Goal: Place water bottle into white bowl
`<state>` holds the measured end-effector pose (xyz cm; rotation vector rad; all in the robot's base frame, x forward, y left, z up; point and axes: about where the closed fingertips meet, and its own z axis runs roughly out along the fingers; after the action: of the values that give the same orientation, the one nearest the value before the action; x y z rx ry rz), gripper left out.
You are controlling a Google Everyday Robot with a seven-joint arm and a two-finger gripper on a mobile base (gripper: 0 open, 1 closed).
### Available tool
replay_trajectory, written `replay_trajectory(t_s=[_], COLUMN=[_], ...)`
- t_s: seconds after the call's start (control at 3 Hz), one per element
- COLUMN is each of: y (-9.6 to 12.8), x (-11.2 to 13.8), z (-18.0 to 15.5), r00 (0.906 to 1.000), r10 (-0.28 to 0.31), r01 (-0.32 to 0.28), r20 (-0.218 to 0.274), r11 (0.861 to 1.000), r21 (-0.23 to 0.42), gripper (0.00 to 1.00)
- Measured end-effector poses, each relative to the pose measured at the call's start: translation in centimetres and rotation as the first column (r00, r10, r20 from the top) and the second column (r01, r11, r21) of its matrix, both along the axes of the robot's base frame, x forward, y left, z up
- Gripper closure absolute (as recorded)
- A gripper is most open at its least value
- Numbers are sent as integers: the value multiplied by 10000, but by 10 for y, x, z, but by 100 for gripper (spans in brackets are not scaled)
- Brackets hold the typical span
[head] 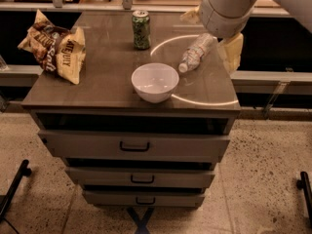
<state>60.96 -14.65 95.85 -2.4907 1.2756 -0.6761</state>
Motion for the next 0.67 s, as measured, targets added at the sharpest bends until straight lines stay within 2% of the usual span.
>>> replay_trajectory(t_s=[0.33, 0.67], y=[5, 5], x=[8, 8], z=[0, -1], r00=[9955, 9951], r10=[941, 981], r01=[-944, -985], r20=[-70, -88], r11=[9944, 9933], r21=[-471, -597], gripper=[0, 0])
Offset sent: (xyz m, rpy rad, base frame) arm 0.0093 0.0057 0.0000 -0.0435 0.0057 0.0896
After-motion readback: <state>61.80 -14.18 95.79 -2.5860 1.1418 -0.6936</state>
